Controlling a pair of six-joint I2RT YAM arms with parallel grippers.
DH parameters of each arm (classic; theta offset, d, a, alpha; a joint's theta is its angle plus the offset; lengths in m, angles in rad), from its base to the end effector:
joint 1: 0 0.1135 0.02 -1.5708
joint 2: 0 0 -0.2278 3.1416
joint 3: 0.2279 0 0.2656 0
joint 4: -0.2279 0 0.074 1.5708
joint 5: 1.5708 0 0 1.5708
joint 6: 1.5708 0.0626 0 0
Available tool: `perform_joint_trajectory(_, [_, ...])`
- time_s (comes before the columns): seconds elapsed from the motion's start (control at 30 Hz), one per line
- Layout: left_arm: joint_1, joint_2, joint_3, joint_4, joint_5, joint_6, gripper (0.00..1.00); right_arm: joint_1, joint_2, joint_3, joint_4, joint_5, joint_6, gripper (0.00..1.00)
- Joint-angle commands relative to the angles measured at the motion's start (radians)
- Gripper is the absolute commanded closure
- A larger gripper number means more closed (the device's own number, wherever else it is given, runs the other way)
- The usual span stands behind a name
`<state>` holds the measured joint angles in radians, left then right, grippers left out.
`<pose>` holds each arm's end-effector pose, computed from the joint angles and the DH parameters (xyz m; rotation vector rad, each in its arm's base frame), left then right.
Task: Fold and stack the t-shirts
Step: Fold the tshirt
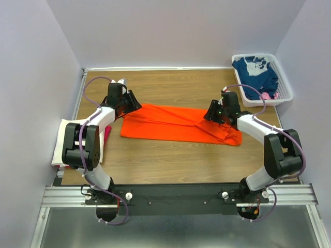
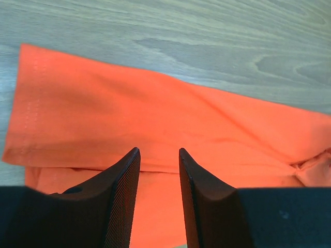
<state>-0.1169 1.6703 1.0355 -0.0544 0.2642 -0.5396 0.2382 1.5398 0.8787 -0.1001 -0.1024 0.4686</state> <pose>0.3857 -0.0618 0.1496 -0.3429 2.2880 -0.6416 0.3412 0.0894 0.1357 0.2212 2.3650 0.4663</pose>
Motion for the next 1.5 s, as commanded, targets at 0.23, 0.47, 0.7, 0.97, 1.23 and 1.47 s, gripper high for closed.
perform_joint_trajectory(0.23, [-0.015, -0.012, 0.024, -0.027, 0.079, 0.052, 0.58, 0.09, 0.071, 0.043, 0.007, 0.204, -0.01, 0.66])
perform_joint_trajectory(0.47, [-0.015, -0.004, 0.02, -0.022, 0.09, 0.055, 0.59, 0.134, 0.016, 0.023, -0.047, 0.224, 0.028, 0.97])
perform_joint_trajectory(0.7, [-0.017, -0.003, 0.017, -0.016, 0.101, 0.053, 0.6, 0.193, -0.061, -0.04, -0.058, 0.162, 0.09, 0.98])
perform_joint_trajectory(0.97, [-0.024, 0.011, 0.015, -0.013, 0.124, 0.055, 0.6, 0.285, -0.089, -0.106, -0.055, 0.178, 0.163, 0.98])
perform_joint_trajectory(1.23, [-0.036, 0.012, 0.008, -0.01, 0.13, 0.055, 0.6, 0.328, -0.128, -0.145, -0.053, 0.208, 0.18, 0.75])
perform_joint_trajectory(1.47, [-0.046, 0.013, 0.005, -0.01, 0.132, 0.055, 0.6, 0.326, -0.231, -0.139, -0.107, 0.251, 0.162, 0.51])
